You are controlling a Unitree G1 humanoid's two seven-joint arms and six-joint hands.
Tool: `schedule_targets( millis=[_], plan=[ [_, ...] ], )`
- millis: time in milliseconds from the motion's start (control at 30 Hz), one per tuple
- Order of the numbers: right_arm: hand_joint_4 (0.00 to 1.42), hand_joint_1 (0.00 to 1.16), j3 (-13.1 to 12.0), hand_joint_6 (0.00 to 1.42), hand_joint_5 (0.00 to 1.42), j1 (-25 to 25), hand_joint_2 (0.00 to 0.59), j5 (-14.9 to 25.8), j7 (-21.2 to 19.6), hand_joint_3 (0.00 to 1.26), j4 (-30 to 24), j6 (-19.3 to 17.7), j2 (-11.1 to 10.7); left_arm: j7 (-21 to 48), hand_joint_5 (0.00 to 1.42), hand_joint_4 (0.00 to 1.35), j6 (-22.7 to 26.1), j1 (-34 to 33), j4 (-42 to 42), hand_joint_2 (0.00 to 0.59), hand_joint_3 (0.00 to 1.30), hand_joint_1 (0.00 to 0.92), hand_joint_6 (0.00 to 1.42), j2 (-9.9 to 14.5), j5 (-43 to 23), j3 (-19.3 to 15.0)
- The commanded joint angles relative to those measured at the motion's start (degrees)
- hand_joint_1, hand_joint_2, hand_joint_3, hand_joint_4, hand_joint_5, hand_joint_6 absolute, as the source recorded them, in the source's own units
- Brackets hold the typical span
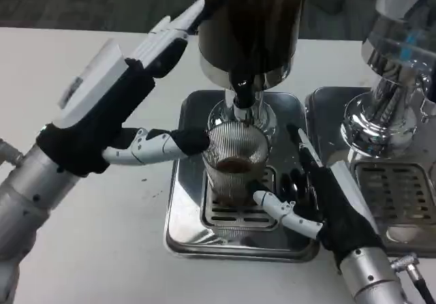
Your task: Grasp the cup under the faucet to collect the drink, then remove the cup.
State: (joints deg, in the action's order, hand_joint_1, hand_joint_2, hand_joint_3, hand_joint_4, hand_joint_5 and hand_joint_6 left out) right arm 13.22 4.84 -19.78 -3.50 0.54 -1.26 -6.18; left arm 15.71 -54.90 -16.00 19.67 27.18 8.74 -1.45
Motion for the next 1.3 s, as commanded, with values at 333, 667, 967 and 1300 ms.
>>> schedule_targets(
  millis=[333, 667, 967, 1300],
  plan=[
    [0.00, 0.62, -0.15, 0.00, 0.00, 0.15, 0.229, 1.24, 0.74, 0.00, -0.12, -1.16, 0.12, -1.78, 0.00, 0.00, 0.00, 8.38, 5.11, 0.118, 0.00, 0.000, 0.00, 1.27, -4.11, -3.87],
    [0.00, 0.61, -0.01, 0.00, 0.00, -0.35, 0.229, 1.80, 1.50, 0.00, -0.30, -1.81, 0.09, -5.74, 0.00, 0.00, 1.42, 10.36, 17.20, 0.123, 0.00, 0.000, 0.00, -0.49, -0.76, -4.13],
    [0.00, 0.61, 0.05, 0.00, 0.00, -1.36, 0.221, 1.90, 1.98, 0.00, -1.19, -1.87, 0.27, -8.43, 0.00, 0.00, 1.02, 8.60, 26.57, 0.130, 0.00, 0.000, 0.00, -0.61, 3.43, -1.59],
    [0.00, 0.62, 0.17, 0.00, 0.00, -2.35, 0.220, 2.63, 3.73, 0.00, -0.46, -1.74, 0.71, -8.54, 0.00, 0.00, 0.37, 7.72, 29.38, 0.135, 0.00, 0.000, 0.00, -0.47, 3.56, 0.01]
  ],
)
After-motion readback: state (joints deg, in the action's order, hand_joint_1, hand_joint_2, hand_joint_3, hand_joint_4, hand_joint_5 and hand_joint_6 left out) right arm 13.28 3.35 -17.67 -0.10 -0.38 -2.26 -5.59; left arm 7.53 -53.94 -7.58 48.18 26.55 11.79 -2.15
